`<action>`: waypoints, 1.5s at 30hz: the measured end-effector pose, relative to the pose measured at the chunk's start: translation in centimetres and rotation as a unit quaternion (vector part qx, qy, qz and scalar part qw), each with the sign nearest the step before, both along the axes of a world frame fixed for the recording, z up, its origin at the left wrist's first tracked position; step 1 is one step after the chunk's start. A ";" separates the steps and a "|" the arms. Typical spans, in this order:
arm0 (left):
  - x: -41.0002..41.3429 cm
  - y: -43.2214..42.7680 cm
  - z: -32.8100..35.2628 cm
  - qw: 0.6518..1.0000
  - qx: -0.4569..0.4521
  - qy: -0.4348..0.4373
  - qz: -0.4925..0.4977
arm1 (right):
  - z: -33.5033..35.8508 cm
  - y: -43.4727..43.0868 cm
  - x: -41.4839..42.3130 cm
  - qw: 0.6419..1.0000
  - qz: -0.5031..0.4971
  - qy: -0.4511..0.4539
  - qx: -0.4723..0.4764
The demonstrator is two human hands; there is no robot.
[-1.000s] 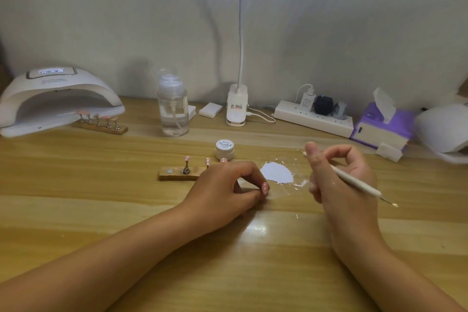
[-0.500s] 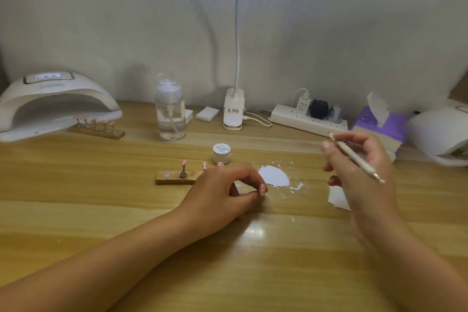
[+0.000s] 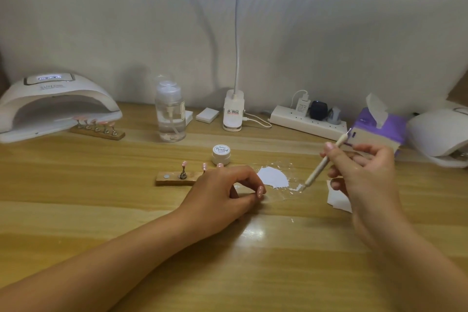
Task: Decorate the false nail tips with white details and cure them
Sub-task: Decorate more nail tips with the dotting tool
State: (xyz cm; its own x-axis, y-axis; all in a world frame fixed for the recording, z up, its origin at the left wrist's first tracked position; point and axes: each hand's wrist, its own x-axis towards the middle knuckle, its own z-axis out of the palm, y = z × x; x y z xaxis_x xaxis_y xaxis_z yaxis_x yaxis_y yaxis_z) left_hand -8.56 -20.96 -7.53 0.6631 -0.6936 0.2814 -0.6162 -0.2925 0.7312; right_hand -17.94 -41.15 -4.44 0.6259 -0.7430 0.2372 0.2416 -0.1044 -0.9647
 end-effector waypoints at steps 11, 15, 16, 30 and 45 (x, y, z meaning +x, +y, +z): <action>-0.3 -0.2 0.2 1.000 0.012 0.006 0.015 | -1.0 1.1 0.5 0.991 0.057 0.103 -0.061; -0.4 -0.2 0.5 1.000 0.018 0.005 0.018 | -2.4 1.6 0.5 0.967 0.049 0.178 -0.175; -0.5 -0.1 0.6 1.000 0.018 0.005 0.019 | -2.4 1.6 0.5 0.962 0.051 0.191 -0.188; -0.5 -0.2 0.5 1.000 0.015 -0.003 0.015 | -1.4 2.3 0.5 0.989 0.051 0.110 -0.083; -0.3 -0.2 0.4 0.999 0.011 -0.040 0.015 | -1.9 6.1 0.1 0.985 0.135 0.111 -0.006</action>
State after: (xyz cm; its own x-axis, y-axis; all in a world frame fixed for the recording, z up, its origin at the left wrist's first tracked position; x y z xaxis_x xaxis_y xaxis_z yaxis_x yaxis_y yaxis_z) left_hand -8.86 -21.17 -7.15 0.6597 -0.6806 0.3187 -0.6633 -0.3279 0.6727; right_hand -17.85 -35.06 -6.39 0.8380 -0.5399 0.0789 0.0447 -0.0762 -0.9961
